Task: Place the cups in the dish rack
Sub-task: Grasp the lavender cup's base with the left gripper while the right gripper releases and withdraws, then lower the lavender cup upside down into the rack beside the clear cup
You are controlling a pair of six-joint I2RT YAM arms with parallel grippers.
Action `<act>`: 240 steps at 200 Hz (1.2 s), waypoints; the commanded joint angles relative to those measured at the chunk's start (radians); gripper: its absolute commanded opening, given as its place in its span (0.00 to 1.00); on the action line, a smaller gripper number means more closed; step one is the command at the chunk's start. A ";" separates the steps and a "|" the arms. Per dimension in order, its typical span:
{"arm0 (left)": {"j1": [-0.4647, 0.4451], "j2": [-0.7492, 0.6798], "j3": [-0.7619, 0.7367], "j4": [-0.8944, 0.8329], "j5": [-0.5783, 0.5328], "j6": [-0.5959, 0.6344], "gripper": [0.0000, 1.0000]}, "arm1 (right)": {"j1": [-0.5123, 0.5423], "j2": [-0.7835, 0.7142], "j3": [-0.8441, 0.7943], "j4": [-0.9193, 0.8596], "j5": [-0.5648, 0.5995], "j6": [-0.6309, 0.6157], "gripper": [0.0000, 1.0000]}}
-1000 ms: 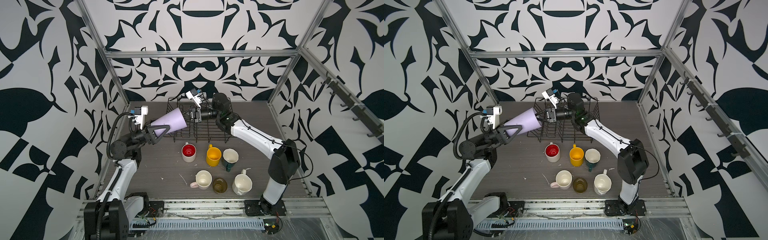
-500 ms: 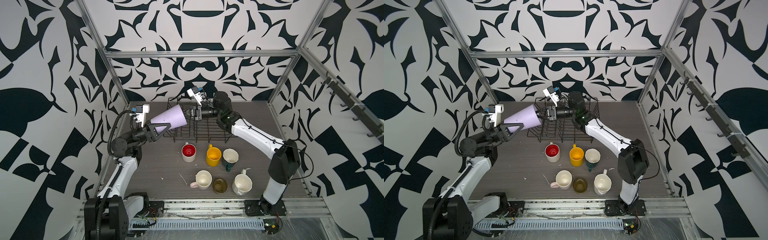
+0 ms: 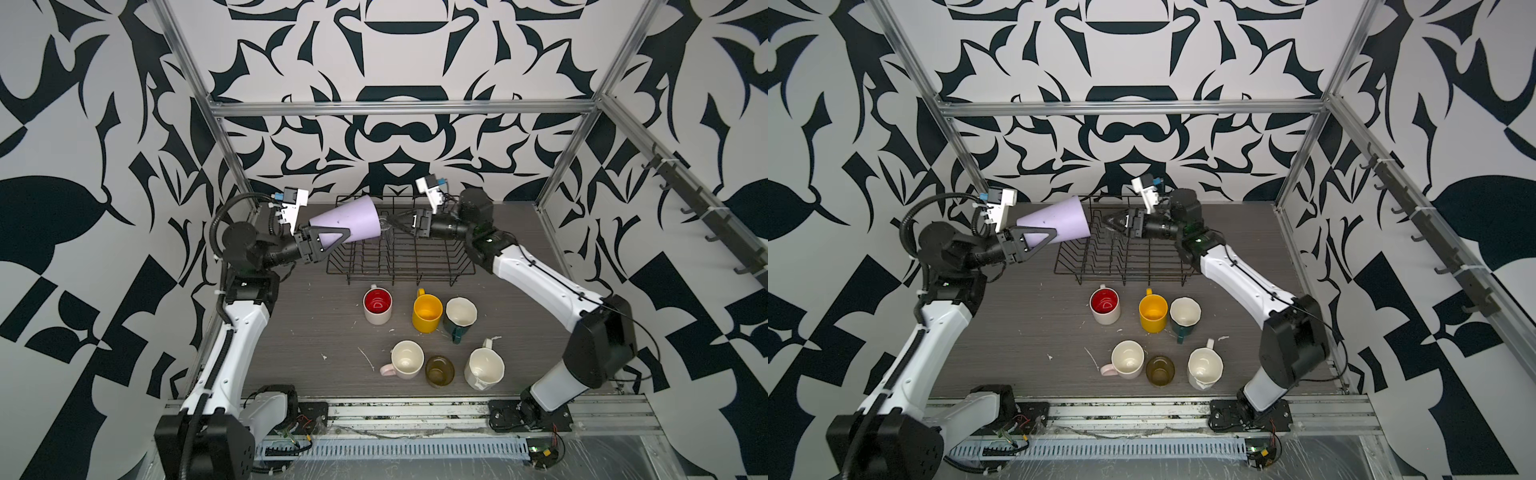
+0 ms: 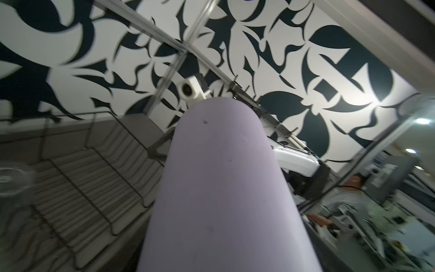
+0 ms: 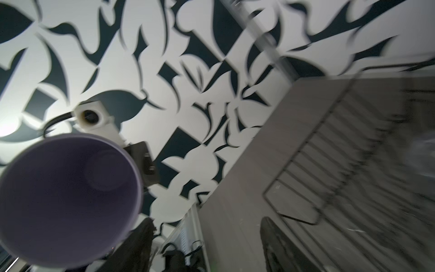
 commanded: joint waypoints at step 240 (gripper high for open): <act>-0.299 0.861 1.026 -1.292 -1.164 0.605 0.00 | 0.002 -0.469 -0.328 -0.388 0.700 -0.478 0.92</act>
